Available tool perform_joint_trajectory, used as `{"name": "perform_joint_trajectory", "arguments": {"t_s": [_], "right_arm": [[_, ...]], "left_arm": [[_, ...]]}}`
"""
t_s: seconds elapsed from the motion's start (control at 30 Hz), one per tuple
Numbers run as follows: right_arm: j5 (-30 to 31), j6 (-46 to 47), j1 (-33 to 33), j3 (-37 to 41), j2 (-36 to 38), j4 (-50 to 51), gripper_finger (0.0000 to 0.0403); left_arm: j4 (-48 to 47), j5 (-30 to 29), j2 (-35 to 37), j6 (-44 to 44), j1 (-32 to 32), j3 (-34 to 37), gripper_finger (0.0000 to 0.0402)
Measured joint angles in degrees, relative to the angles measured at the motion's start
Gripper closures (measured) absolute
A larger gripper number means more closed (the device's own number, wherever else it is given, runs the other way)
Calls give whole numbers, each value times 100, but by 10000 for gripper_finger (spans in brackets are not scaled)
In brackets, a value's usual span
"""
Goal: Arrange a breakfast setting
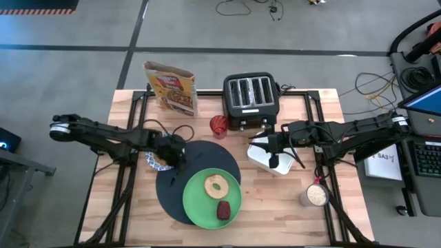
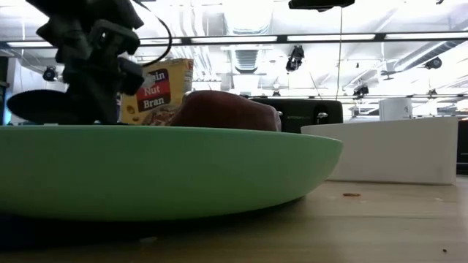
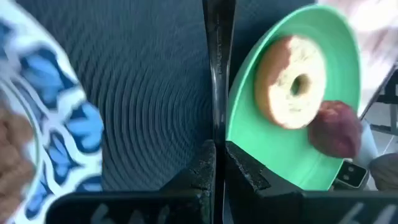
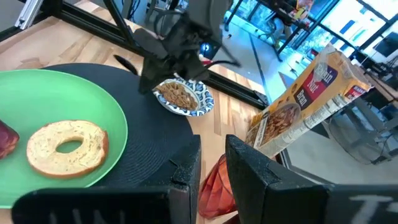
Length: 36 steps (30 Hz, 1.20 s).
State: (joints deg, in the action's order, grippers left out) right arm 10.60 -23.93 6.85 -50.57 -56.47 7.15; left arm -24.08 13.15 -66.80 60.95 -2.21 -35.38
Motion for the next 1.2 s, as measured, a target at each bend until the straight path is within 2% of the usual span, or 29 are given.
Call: {"name": "perform_joint_trajectory", "arguments": {"t_s": [0.3,0.4,0.7,0.8,1.03,1.2], "right_arm": [[-1,-75,0,0,0,-18,339],[-1,-75,0,0,0,-8,339],[0,-75,0,7,0,7,339],[1,-73,0,7,0,3,339],[0,-69,0,24,0,11,339],[-1,-32,0,26,0,9,339]], "left_arm": [[227,-9,-597,189,-150,-150,396],[206,150,-903,214,-150,-204,393],[145,197,-1586,-47,-152,-524,343],[-140,175,-1700,-314,-152,-748,331],[-1393,-275,-1758,-1261,-206,-1396,324],[-1503,-778,-1620,-1569,-639,-1426,324]]}}
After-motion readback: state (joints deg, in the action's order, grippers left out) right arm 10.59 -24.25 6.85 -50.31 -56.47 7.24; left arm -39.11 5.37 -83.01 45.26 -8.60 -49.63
